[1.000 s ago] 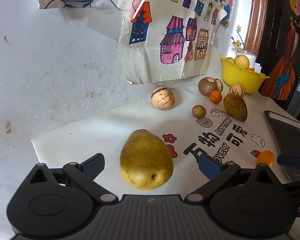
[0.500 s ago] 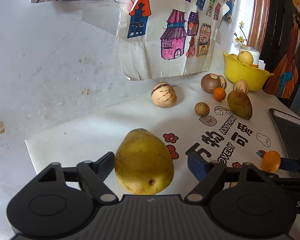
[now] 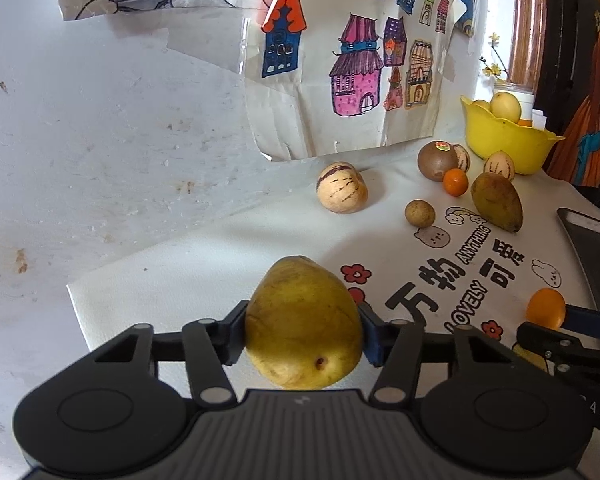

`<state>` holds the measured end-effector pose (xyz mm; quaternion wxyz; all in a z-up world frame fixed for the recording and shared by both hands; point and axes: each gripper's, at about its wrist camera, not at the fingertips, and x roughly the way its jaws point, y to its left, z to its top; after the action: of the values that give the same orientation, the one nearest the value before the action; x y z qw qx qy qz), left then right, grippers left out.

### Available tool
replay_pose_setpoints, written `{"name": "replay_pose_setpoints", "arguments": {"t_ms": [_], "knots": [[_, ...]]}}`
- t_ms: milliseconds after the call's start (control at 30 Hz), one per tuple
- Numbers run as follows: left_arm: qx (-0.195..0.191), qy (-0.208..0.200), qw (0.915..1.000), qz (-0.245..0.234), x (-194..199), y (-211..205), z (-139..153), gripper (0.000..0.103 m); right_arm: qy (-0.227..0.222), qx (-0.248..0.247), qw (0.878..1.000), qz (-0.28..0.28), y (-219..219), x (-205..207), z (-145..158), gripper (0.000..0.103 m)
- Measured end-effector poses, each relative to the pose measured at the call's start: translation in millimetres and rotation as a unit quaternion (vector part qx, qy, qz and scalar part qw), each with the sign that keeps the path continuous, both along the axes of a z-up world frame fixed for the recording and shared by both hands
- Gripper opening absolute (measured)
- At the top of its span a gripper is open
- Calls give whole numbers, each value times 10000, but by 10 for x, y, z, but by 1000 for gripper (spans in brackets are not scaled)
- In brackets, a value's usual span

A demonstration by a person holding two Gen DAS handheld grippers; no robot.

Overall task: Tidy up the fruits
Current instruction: 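Lower the left tool onto the yellow pear and close it while the right tool grasps the orange, then carry the pear in the left tool over the metal tray while the right tool carries the orange there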

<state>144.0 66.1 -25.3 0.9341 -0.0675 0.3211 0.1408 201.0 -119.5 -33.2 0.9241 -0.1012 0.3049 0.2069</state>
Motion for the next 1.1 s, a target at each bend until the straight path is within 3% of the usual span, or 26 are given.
{"name": "replay_pose_setpoints", "arguments": {"t_ms": [133, 333, 700, 1100], "knots": [[46, 36, 10000, 11, 2, -9, 5, 59, -71, -108, 9999, 40, 32, -5, -1, 34], [57, 70, 10000, 31, 9, -14, 11, 59, -80, -117, 9999, 61, 7, 87, 9, 40], [1, 91, 10000, 30, 50, -17, 12, 59, -41, -5, 9998, 170, -3, 202, -5, 36], [-423, 75, 9984, -377, 78, -215, 42, 58, 7, 370, 9993, 86, -231, 16, 144, 36]]}}
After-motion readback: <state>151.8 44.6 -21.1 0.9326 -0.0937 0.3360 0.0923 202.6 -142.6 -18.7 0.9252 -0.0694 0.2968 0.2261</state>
